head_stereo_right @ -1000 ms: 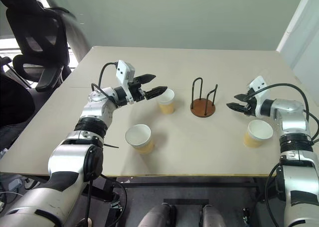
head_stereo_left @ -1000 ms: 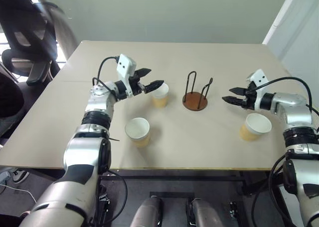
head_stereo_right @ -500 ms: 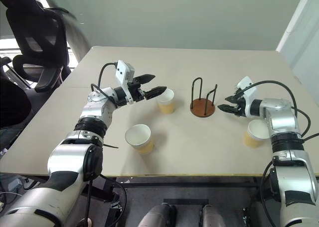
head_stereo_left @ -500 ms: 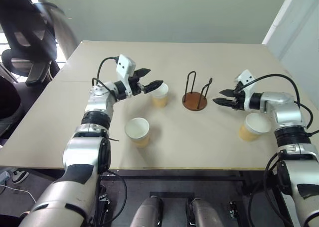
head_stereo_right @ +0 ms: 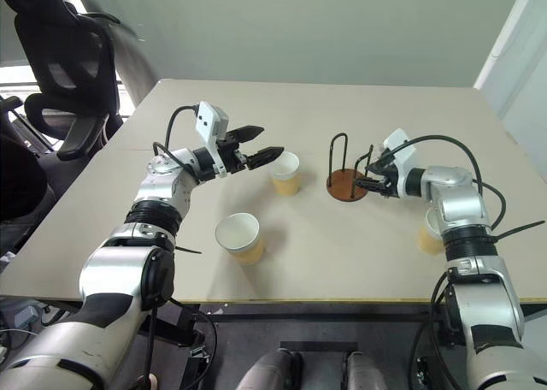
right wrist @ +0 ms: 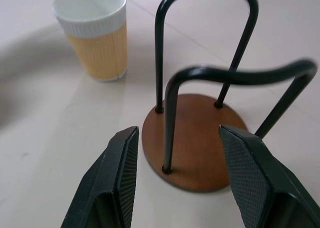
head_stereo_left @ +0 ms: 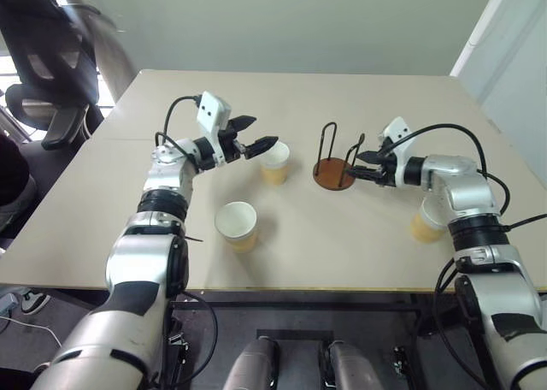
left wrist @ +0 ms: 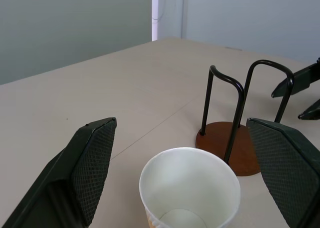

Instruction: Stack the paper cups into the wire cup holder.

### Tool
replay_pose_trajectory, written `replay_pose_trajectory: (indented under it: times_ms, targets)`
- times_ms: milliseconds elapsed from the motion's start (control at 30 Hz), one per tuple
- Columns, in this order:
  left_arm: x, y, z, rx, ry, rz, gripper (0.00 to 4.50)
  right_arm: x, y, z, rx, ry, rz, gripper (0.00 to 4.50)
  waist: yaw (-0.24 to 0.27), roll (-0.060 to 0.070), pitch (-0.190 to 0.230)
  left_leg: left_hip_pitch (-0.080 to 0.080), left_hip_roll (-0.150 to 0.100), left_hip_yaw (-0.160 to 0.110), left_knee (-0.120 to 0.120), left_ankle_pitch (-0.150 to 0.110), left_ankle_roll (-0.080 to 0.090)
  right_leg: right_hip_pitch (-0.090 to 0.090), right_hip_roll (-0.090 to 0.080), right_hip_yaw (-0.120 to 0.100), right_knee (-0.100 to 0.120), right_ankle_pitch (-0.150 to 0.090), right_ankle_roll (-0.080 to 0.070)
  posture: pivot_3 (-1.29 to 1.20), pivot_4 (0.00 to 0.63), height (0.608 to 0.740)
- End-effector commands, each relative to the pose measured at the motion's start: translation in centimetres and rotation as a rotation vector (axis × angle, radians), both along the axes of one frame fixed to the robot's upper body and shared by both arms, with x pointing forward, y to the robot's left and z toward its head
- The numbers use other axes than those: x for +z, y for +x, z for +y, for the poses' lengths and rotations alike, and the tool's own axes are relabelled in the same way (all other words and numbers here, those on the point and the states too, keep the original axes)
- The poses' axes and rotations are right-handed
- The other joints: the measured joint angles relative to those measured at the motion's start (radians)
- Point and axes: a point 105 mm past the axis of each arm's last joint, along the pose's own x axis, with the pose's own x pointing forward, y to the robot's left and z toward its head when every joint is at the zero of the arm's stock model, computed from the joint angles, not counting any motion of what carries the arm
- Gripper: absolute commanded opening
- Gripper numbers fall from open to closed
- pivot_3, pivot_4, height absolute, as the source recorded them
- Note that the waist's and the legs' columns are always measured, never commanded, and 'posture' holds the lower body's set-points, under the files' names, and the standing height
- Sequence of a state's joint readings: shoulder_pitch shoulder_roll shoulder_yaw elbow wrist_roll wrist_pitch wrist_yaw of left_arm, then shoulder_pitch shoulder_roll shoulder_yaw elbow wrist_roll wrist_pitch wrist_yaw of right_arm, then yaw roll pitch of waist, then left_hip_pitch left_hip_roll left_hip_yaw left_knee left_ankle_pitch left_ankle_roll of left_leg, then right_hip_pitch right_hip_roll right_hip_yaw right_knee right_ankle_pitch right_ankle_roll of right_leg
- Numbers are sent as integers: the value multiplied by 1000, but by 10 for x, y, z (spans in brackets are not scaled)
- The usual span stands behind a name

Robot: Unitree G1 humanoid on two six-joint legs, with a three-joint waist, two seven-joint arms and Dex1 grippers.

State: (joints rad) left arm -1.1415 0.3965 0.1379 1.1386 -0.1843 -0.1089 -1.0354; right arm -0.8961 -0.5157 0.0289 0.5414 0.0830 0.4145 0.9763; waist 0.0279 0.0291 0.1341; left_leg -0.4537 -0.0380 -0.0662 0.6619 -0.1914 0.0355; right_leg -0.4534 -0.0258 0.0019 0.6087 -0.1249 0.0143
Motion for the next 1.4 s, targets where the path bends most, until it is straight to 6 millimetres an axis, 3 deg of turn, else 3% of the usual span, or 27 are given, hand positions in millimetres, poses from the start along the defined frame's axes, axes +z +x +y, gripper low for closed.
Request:
replay_pose_trajectory:
  times_ms: [33, 1100, 1333, 1400]
  targets:
    - [20, 1, 1, 8, -2, -64, 4465, 16, 5, 8, 1, 8, -64, 2572, 0, 0, 0, 0, 0, 0, 0, 0, 0, 0, 0, 0, 0, 0, 0, 0, 150, 740]
    - [19, -1, 5, -5, 11, -61, 4465, 1, 7, 24, 10, 11, -54, 2572, 0, 0, 0, 0, 0, 0, 0, 0, -1, 0, 0, 0, 0, 0, 0, 0, 150, 740]
    - [19, -2, 5, -7, 12, -58, 4500, -3, 6, 25, 18, 6, -36, 271, 0, 0, 0, 0, 0, 0, 0, 0, -1, 0, 0, 0, 0, 0, 0, 0, 150, 740]
    - [19, -2, 5, -6, 12, -58, 4500, -3, 6, 25, 20, 5, -34, 21, 0, 0, 0, 0, 0, 0, 0, 0, -1, 0, 0, 0, 0, 0, 0, 0, 150, 740]
